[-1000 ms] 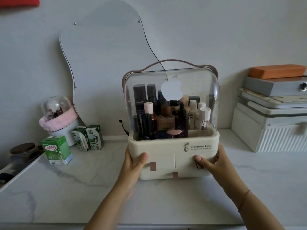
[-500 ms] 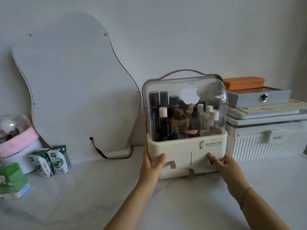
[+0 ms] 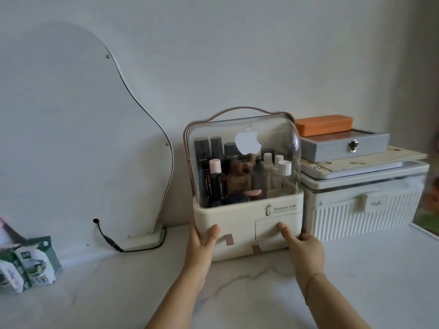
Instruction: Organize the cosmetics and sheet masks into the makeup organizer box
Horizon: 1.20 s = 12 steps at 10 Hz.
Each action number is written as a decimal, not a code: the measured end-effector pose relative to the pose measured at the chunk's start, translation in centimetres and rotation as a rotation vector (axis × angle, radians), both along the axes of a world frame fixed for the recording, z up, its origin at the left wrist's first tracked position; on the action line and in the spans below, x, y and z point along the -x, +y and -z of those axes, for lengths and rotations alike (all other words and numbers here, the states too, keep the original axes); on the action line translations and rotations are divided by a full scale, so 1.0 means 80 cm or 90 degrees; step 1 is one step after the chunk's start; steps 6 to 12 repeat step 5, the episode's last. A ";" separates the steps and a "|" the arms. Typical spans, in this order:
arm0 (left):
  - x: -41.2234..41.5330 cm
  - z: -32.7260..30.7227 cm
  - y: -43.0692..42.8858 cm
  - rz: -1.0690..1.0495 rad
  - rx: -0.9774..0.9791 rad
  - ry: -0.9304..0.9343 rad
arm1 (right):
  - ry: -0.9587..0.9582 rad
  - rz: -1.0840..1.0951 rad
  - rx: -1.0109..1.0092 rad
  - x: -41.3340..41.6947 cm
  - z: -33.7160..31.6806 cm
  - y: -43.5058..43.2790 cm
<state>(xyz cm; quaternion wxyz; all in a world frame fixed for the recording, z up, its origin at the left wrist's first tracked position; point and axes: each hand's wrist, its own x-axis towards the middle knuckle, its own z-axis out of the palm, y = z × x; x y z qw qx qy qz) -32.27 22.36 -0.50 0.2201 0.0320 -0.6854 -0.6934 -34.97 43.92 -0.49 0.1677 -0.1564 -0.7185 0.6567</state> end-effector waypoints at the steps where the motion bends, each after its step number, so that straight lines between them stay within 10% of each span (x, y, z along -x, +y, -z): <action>1: 0.004 0.000 -0.001 0.003 0.000 -0.001 | -0.011 0.034 0.002 0.001 -0.001 -0.008; 12: -0.021 -0.002 -0.003 0.006 0.007 -0.084 | 0.015 0.007 -0.058 -0.010 0.006 -0.013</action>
